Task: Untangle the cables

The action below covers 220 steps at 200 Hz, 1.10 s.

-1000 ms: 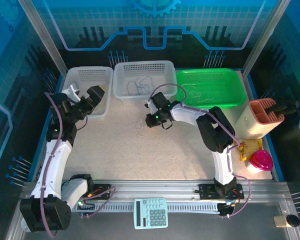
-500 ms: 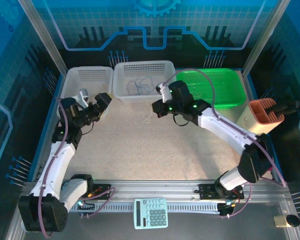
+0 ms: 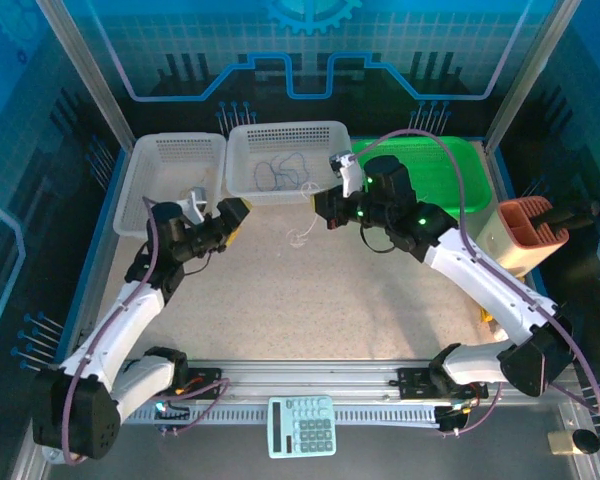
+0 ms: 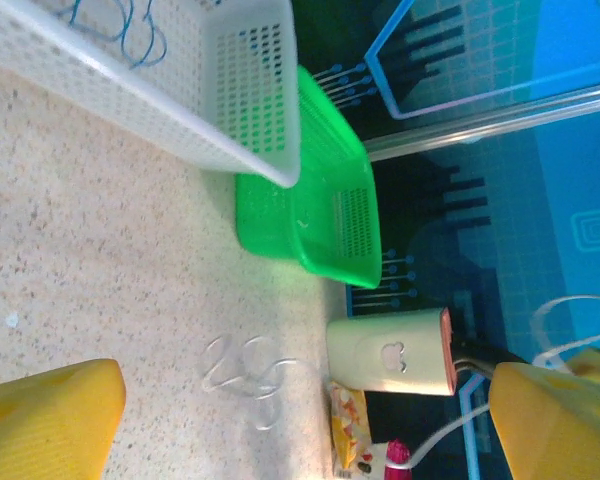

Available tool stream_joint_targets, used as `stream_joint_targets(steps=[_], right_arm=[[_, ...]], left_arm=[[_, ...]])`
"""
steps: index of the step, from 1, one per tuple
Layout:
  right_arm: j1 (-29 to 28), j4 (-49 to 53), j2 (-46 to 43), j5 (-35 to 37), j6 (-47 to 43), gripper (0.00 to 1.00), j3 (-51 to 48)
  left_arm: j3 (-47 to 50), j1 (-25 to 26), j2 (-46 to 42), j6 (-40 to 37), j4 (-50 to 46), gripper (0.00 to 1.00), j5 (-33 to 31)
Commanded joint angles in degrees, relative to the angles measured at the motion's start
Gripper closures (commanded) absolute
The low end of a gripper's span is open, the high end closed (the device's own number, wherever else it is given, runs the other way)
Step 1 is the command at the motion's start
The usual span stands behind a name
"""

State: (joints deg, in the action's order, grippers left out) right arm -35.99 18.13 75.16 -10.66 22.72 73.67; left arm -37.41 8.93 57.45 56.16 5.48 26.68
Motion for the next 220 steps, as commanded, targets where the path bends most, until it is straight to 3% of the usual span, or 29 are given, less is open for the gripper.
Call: stream_joint_targets(steps=[1, 47, 79, 145, 220], right_arm=[[-0.44, -0.37, -2.22, -2.88, 2.06, 1.00, 3.00], [-0.44, -2.26, -3.60, -4.03, 4.21, 1.00, 4.42], [-0.42, -3.27, -4.28, -4.54, 5.22, 1.00, 5.58], [-0.47, -5.01, -4.86, -5.95, 6.63, 1.00, 6.31], [-0.45, -7.78, -4.51, -7.18, 8.69, 1.00, 5.11]], left_arm=[[1.72, 2.47, 2.05, 2.66, 3.94, 0.06, -1.22], [1.52, 7.71, 5.94, 4.32, 8.78, 0.08, -2.65], [2.54, 9.51, 8.54, 4.71, 11.08, 0.17, -3.04], [8.56, 11.01, 11.88, 25.82, 27.73, 0.15, -4.97], [8.16, 14.48, 16.70, 38.32, 37.80, 0.15, -7.35]])
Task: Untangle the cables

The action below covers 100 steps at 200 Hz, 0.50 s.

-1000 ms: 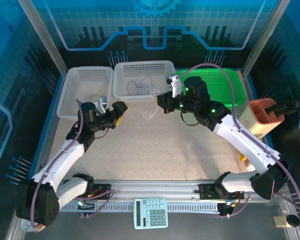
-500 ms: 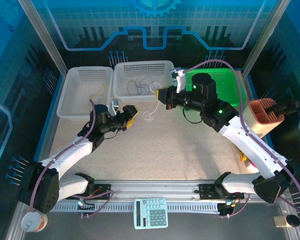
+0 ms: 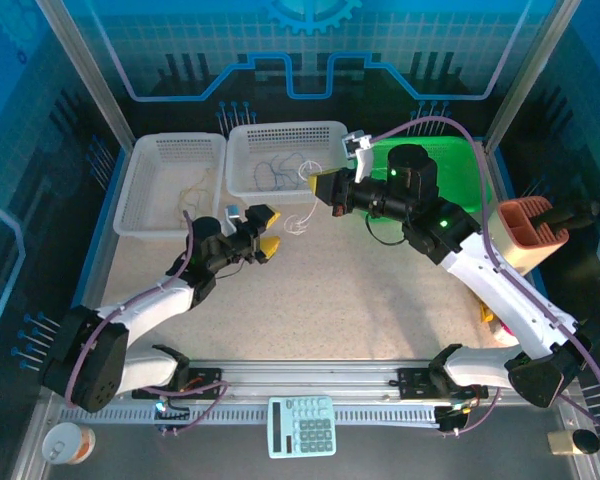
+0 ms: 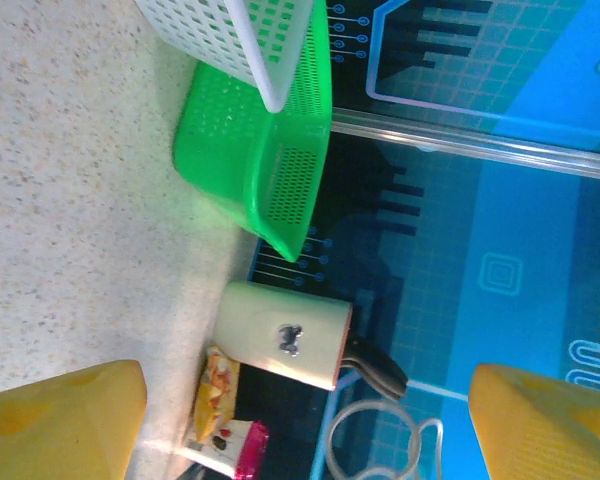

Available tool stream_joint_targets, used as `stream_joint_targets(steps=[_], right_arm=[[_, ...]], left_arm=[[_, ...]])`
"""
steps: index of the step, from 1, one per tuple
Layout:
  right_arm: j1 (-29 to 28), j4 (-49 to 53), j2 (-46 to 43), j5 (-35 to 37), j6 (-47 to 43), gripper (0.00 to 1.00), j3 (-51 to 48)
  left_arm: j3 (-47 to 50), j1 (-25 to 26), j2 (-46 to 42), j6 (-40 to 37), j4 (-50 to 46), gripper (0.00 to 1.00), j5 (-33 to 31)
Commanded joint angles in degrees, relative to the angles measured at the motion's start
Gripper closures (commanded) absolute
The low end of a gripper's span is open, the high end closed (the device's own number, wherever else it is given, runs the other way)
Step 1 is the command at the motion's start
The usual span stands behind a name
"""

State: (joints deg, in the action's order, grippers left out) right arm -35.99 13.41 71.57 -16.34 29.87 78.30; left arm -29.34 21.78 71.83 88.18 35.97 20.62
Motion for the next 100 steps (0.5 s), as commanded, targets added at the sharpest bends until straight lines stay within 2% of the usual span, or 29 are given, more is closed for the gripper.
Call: stream_joint_targets(steps=[1, 47, 100], right_arm=[[-0.47, -3.09, -0.87, -1.50, 1.57, 1.00, 0.42], [-0.55, -4.40, -0.47, -2.11, 2.58, 1.00, -0.72], [-0.47, -4.45, -0.20, -1.07, 2.13, 1.00, -2.09]], left_arm=[[0.08, 1.66, 2.42, 6.43, 7.47, 0.16, -1.29], [-1.08, 4.99, 8.56, 11.23, 16.90, 0.17, -2.49], [-2.83, 7.40, 13.19, 13.61, 22.97, 0.19, -3.81]])
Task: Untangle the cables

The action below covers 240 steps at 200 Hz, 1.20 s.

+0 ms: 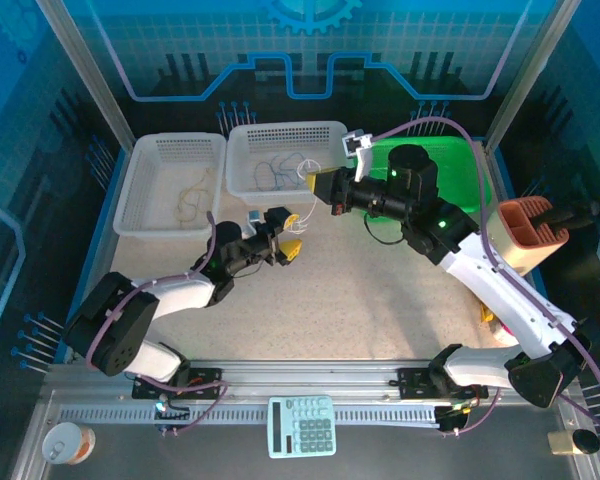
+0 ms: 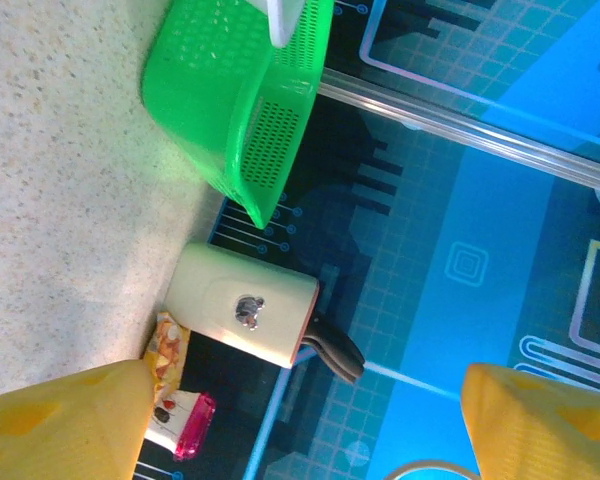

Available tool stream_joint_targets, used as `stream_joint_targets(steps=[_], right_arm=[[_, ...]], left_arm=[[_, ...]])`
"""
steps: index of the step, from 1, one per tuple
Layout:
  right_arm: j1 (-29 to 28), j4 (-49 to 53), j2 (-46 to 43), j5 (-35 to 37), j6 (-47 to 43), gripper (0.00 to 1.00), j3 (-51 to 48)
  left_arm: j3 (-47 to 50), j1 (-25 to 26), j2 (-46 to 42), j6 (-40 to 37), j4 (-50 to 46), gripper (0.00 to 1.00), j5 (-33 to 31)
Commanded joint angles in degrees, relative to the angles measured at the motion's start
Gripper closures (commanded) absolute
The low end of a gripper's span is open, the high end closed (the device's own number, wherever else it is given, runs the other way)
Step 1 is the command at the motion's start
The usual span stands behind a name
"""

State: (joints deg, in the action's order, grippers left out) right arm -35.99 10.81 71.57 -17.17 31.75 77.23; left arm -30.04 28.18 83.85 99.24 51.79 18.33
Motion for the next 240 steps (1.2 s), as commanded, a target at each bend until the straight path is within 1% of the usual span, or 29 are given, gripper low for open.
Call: stream_joint_targets(steps=[1, 45, 66, 76, 109, 144, 172, 216, 240], right_arm=[[-0.52, -1.89, -0.20, -0.19, 0.25, 1.00, -1.02], [-0.16, -2.20, 0.18, 0.21, 0.09, 1.00, -2.41], [0.14, -2.80, 0.54, 0.10, 0.33, 1.00, -2.95], [0.22, -2.90, 0.65, 0.03, 0.40, 1.00, -3.09], [1.40, -2.90, -0.19, -0.01, 0.66, 1.00, -3.53], [5.24, -2.82, -3.89, 0.01, 1.77, 1.00, -5.43], [8.38, -1.75, -7.03, -0.23, 2.13, 1.00, -7.14], [12.59, 0.08, -10.85, -0.25, 2.31, 1.00, -10.77], [14.39, -0.01, -11.81, -1.31, 2.97, 1.00, -12.36]], left_arm=[[-2.13, 1.04, 1.20, 2.59, 7.21, 0.19, -1.53], [-2.21, 1.79, 1.36, 3.00, 8.48, 0.20, -2.30], [-2.13, 2.06, 1.45, 3.22, 9.18, 0.27, -2.46], [-1.97, 2.08, 1.55, 3.21, 9.81, 0.33, -2.51], [-0.90, 2.12, 2.23, 3.49, 11.93, 0.58, -3.33], [0.73, 1.79, 2.67, 3.50, 14.15, 0.83, -4.81], [1.80, 0.87, 2.86, 3.50, 15.80, 1.00, -5.64], [3.17, -1.17, 0.81, 2.51, 16.86, 1.00, -6.74], [2.85, -2.21, -1.74, 0.65, 13.97, 1.00, -5.77]])
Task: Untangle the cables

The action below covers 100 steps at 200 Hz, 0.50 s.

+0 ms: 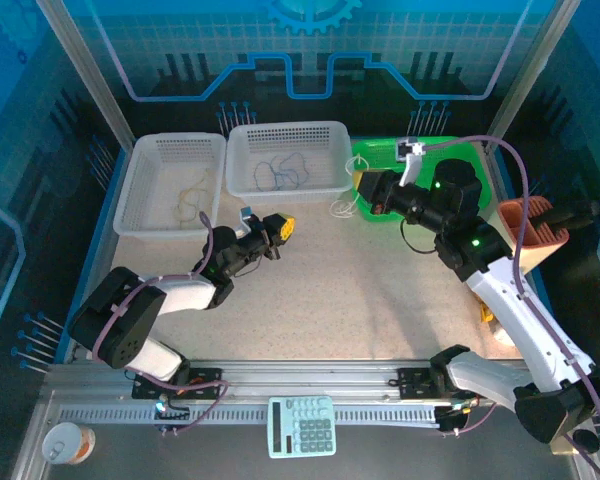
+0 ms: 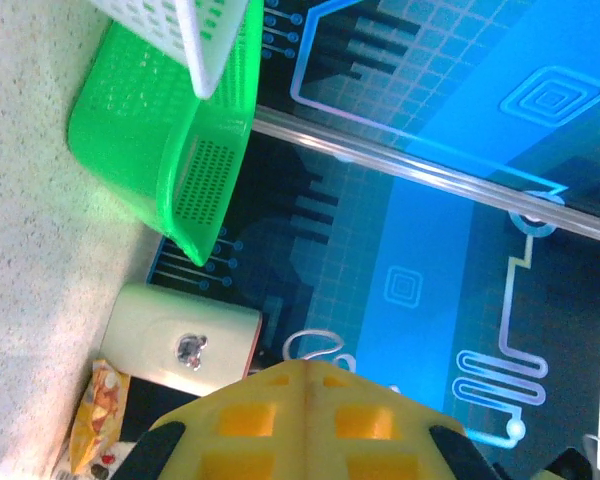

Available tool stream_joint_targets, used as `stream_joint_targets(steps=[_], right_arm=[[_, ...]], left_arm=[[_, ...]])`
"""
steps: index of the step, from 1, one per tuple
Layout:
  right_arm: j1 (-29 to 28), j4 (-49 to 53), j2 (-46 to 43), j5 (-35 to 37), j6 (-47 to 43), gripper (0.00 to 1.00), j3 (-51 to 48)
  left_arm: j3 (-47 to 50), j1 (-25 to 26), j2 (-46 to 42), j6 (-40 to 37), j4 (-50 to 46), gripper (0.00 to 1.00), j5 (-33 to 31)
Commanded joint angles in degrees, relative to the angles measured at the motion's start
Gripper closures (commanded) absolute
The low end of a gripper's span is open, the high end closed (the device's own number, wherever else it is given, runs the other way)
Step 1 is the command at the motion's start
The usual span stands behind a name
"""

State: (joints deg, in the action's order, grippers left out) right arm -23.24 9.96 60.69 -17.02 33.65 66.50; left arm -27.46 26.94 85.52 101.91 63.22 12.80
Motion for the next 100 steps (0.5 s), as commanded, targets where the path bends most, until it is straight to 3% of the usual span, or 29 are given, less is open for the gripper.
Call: stream_joint_targets(steps=[1, 8, 39, 60, 76, 100], right_arm=[[1.63, 0.85, -0.92, -1.54, 1.07, 1.00, -1.63], [1.75, 0.76, -0.94, -1.73, 1.15, 1.00, -1.72], [1.55, 0.06, 0.64, -4.85, 1.68, 1.00, -0.74], [0.47, 0.55, 2.38, -5.68, 1.08, 1.00, 0.27], [-0.06, 0.77, 3.40, -5.40, 0.72, 1.00, 0.64], [-0.47, 0.63, 4.65, -5.30, 0.62, 1.00, 0.82]], left_arm=[[0.24, -0.99, -3.50, -2.13, 2.31, 1.00, -0.19], [-0.39, -1.01, -4.04, -2.73, 0.77, 1.00, 0.56], [-3.06, -0.68, -5.96, -5.17, -5.50, 0.54, 2.97], [-5.76, -0.57, -7.87, -9.37, -8.67, 0.45, 5.25], [-9.77, -0.57, -11.18, -17.12, -17.54, 0.40, 8.43], [-18.96, 0.05, -16.91, -40.34, -41.03, 0.33, 12.01]])
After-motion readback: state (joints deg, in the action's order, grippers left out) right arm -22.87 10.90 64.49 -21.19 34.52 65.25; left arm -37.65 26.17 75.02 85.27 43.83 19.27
